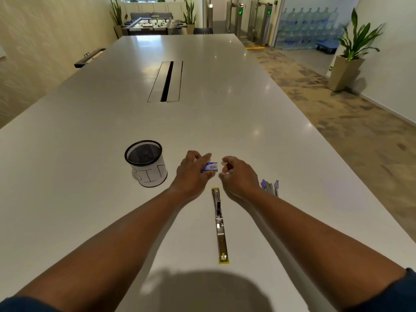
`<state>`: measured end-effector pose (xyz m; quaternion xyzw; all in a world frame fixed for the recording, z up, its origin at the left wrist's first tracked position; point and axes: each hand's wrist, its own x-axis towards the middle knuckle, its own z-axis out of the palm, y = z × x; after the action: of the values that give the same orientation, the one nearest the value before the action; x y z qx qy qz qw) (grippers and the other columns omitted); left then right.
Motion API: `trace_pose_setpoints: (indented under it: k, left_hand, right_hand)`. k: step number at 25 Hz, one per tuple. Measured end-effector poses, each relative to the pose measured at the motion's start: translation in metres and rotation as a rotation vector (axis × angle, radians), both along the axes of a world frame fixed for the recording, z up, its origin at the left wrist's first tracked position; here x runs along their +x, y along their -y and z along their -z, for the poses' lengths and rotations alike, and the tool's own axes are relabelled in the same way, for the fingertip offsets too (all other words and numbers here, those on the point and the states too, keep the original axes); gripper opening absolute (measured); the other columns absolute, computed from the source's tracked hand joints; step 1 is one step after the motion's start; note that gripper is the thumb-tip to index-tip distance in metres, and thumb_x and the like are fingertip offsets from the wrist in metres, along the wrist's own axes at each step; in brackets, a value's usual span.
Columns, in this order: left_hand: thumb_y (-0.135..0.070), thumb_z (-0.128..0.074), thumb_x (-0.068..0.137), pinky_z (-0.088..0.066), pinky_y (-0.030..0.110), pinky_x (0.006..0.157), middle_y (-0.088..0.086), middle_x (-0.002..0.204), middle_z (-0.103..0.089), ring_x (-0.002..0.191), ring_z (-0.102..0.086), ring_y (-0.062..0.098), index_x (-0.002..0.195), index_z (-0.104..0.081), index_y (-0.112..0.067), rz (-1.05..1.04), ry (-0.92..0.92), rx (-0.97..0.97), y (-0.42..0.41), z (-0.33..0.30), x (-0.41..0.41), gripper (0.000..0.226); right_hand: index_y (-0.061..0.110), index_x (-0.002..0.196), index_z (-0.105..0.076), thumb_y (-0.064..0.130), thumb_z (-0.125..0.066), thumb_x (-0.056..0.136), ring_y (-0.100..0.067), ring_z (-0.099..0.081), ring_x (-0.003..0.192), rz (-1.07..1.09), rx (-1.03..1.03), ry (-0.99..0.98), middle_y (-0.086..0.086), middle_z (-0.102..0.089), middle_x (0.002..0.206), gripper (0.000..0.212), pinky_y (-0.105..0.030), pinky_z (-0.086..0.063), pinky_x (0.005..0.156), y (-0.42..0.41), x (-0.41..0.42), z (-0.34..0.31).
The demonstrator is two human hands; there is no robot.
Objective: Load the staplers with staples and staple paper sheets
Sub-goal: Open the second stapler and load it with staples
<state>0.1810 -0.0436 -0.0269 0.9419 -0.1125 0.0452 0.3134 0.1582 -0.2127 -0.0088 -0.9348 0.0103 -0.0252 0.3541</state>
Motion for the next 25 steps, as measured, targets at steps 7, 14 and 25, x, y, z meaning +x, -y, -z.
trace_pose_setpoints:
  k: [7, 14, 25]
  left_hand:
    - [-0.028, -0.062, 0.096, -0.048, 0.044, 0.091, -0.002, 0.110, -0.054, 0.101, -0.056, 0.024, 0.123, -0.069, -0.017, 0.057, 0.105, 0.000, -0.0011, 0.0097, 0.0041, 0.030]
    - [-0.021, -0.061, 0.095, -0.051, 0.043, 0.088, 0.002, 0.110, -0.067, 0.103, -0.059, 0.024, 0.117, -0.070, -0.017, 0.090, 0.112, -0.025, -0.0032, 0.0105, 0.0014, 0.024]
    - [-0.019, -0.062, 0.096, -0.045, 0.038, 0.094, 0.002, 0.112, -0.065, 0.109, -0.052, 0.025, 0.122, -0.070, -0.017, 0.034, 0.099, -0.033, -0.0007, 0.0052, -0.0040, 0.027]
  right_hand:
    - [0.032, 0.143, -0.052, 0.038, -0.070, 0.090, -0.014, -0.063, 0.109, -0.083, -0.059, 0.005, 0.011, -0.068, 0.114, 0.055, -0.041, -0.051, 0.096, 0.0036, 0.0094, 0.0023]
    - [0.033, 0.120, -0.068, 0.041, -0.067, 0.089, -0.017, -0.065, 0.098, -0.085, -0.079, -0.001, 0.009, -0.073, 0.106, 0.031, -0.043, -0.053, 0.089, 0.0004, 0.0108, 0.0040]
    - [0.024, 0.128, -0.066, 0.032, -0.063, 0.094, -0.020, -0.065, 0.106, -0.075, 0.054, -0.003, -0.001, -0.072, 0.119, 0.035, -0.041, -0.053, 0.094, 0.0052, 0.0081, 0.0000]
